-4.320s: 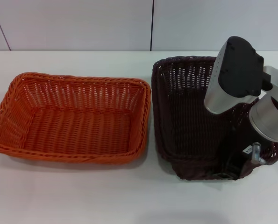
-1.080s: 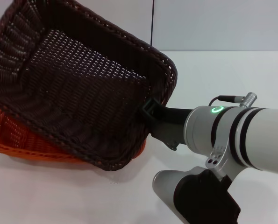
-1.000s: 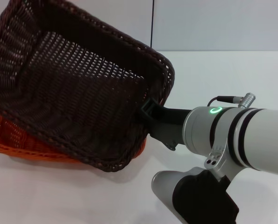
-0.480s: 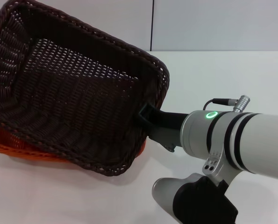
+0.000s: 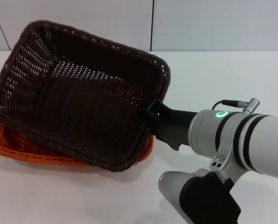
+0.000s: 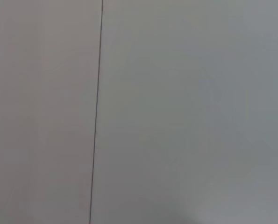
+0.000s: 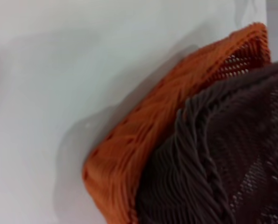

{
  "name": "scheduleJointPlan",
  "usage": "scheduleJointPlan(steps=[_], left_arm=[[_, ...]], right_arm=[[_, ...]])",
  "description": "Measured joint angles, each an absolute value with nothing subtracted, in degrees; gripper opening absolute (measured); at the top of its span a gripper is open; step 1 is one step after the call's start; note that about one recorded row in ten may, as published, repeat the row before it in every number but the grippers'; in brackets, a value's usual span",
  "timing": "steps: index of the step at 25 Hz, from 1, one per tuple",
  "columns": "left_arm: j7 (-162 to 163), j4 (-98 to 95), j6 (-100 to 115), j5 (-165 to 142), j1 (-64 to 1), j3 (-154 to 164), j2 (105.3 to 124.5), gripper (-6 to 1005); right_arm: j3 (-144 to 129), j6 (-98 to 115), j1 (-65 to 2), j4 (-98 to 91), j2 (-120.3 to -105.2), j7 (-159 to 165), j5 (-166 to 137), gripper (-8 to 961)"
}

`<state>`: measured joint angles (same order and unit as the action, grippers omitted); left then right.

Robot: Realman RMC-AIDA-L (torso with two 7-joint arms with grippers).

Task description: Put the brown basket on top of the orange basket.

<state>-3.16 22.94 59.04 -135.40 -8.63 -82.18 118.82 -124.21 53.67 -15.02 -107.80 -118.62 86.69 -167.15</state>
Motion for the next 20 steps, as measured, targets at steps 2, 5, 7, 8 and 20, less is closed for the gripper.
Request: scheduleJointPlan(steps=[2,5,7,8,20], left_arm=[[-3.2,22.9,59.0,-135.4,-8.7,-82.2,118.82,783],[-3.2,22.9,58.8,-135.4,-8.9,-82.2,118.82,783],[-3.2,22.9,58.1,-135.4,-9.1,-82.2,118.77,783],[-3.2,22.9,57.9,-135.4,-9.1,-82.2,118.76,783],[-3.2,22.9,57.6,-135.6,-9.2,-82.1,118.57,783]], right_arm=[[-124.2,53.0,-14.6,-108.0,-118.61,86.7,-167.2,248],[-124.3,52.4,-13.9,-108.6,-118.61,86.7,-167.2,327],[-124.6,52.5,-13.3,-109.5,-118.57,86.8,-167.2,380],[-124.8,53.7,-12.6,-110.7,-118.52,86.8,-167.2,406],[-125.1,53.3,-2.4,-116.9,-118.98,86.4,-167.3,701]])
